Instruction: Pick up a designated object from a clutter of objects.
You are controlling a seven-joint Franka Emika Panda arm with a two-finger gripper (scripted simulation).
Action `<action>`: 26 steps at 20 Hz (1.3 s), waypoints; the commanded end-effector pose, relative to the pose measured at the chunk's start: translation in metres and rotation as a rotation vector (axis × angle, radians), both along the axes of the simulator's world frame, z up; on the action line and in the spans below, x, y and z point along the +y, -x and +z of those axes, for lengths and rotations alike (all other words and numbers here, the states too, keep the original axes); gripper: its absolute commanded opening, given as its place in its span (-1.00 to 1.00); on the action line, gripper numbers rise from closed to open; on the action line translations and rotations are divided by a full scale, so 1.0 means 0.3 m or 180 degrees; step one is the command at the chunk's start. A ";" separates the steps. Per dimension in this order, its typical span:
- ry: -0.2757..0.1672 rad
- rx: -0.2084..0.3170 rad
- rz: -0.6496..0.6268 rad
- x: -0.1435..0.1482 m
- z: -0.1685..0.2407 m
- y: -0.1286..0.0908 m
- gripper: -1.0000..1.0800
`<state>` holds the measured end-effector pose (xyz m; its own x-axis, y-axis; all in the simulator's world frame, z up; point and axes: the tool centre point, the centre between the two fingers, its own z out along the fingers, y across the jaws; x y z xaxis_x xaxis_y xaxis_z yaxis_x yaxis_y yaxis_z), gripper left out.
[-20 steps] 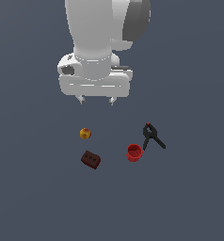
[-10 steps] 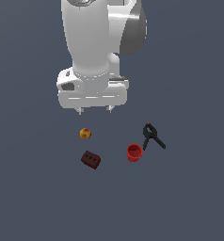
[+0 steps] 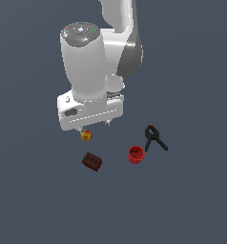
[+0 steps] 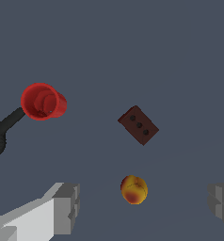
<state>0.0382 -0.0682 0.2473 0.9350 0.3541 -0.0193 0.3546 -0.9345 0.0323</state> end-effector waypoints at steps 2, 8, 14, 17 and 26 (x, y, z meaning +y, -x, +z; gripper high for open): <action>-0.0007 0.0008 0.0274 -0.013 -0.058 -0.027 0.92; -0.0024 0.0022 0.0733 -0.035 -0.160 -0.067 0.92; -0.0045 0.0031 0.1191 -0.056 -0.266 -0.101 0.92; -0.0058 0.0034 0.1419 -0.067 -0.321 -0.115 0.92; -0.0095 0.0032 0.2036 -0.094 -0.473 -0.145 0.92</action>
